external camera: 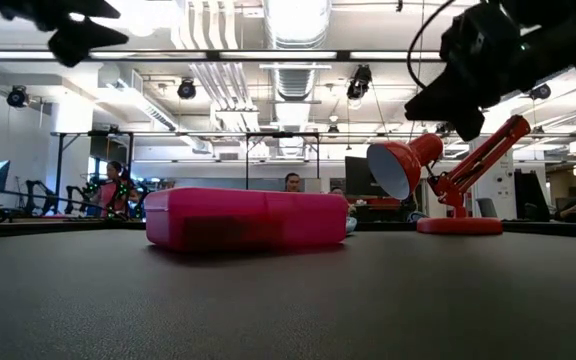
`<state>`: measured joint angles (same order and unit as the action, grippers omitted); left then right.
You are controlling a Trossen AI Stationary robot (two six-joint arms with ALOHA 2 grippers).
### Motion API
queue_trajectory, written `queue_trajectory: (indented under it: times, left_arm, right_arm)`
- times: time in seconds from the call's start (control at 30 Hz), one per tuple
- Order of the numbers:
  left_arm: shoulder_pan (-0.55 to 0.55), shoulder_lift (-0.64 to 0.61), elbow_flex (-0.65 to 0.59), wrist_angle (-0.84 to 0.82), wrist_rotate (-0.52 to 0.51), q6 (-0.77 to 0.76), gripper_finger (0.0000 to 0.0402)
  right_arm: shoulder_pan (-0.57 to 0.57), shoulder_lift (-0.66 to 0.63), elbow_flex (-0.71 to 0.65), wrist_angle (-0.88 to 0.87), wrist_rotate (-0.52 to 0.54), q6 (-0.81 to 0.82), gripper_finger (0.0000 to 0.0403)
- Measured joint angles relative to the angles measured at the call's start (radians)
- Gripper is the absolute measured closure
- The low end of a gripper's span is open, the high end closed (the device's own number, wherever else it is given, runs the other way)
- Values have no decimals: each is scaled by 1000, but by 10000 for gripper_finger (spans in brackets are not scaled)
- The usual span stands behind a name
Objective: Pack school essentials
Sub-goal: Return to Home Position
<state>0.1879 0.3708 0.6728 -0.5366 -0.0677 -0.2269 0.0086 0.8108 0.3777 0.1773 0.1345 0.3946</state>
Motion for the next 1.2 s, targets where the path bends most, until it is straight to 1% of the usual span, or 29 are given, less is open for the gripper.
queue_trajectory:
  times: [0.17,0.27,0.33,0.47,0.5,0.57,0.73,0.87,0.97,1.03,1.2]
  left_arm:
    - [0,-157,-139,100,-3,-53,208]
    - [0,-236,-200,159,-2,-83,208]
    - [0,-283,-237,171,-3,-101,208]
    - [0,-348,-313,173,-2,-153,208]
    - [0,-347,-333,203,-2,-160,208]
    - [0,-347,-370,208,7,-169,208]
    - [0,-314,-482,376,26,-169,208]
    - [0,-304,-575,559,49,-169,208]
    - [0,-304,-634,642,50,-171,208]
    - [0,-309,-662,667,51,-187,208]
    - [0,-306,-664,684,51,-186,208]
  right_arm:
    - [0,-9,-78,121,0,22,335]
    - [0,-15,-116,174,0,48,335]
    - [0,-23,-136,181,10,67,335]
    - [0,-45,-163,180,64,85,335]
    - [0,-53,-168,180,77,85,335]
    - [0,-67,-177,181,101,81,335]
    - [0,-108,-203,179,156,76,335]
    - [0,-134,-216,179,163,76,335]
    - [0,-153,-225,180,163,76,335]
    - [0,-163,-229,180,163,76,335]
    - [0,-194,-240,180,163,65,335]
